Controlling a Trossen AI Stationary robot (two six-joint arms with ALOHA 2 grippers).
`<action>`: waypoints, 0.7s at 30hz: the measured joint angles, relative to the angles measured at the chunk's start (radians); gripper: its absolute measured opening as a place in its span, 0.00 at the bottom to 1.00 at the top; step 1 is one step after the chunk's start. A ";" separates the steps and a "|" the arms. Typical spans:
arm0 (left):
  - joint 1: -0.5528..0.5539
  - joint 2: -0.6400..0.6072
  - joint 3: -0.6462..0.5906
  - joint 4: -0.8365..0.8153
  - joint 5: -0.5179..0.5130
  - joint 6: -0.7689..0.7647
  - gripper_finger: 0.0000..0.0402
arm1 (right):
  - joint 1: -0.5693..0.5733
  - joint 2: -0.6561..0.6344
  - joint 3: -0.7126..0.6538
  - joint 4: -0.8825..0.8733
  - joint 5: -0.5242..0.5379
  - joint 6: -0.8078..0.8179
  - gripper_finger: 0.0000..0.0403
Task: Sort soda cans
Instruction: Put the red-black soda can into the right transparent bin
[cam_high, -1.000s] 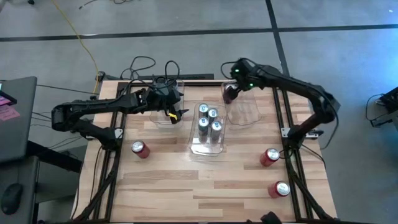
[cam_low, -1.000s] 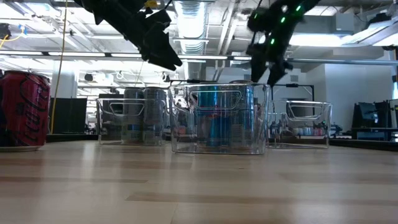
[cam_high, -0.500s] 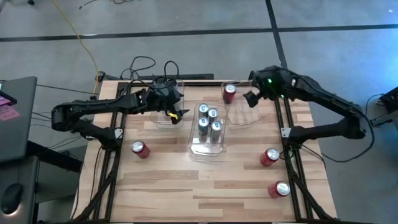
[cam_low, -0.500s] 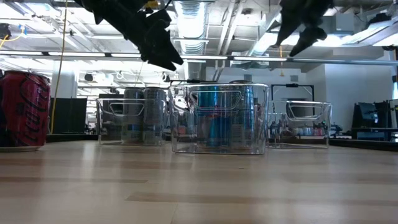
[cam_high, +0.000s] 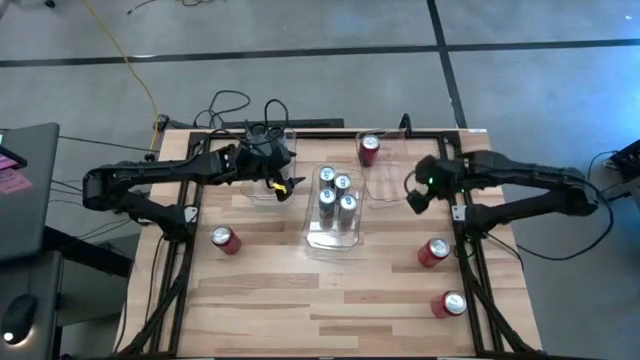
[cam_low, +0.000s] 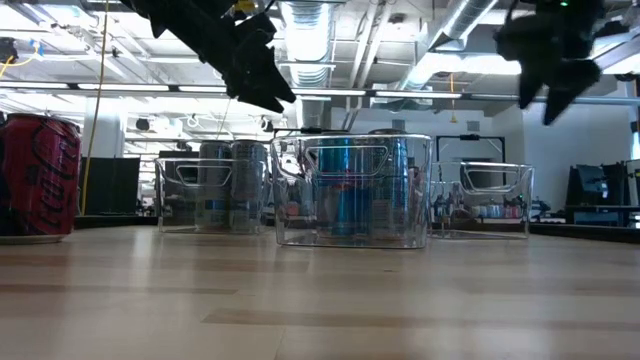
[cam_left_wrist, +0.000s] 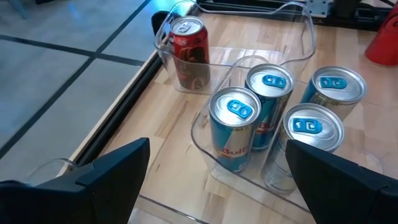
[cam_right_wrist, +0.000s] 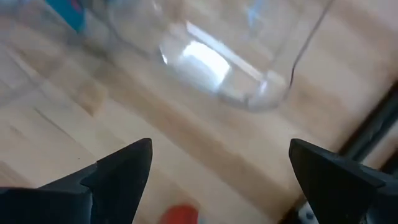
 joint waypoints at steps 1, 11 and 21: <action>0.000 0.000 0.000 0.000 -0.006 0.000 0.93 | 0.020 0.000 -0.015 -0.011 0.000 0.026 0.98; 0.000 0.000 0.000 0.000 -0.024 0.014 0.93 | 0.247 0.000 -0.036 -0.109 -0.149 0.352 0.98; 0.000 0.000 0.000 -0.002 -0.029 0.019 0.93 | 0.599 0.037 -0.035 -0.123 -0.220 0.708 0.98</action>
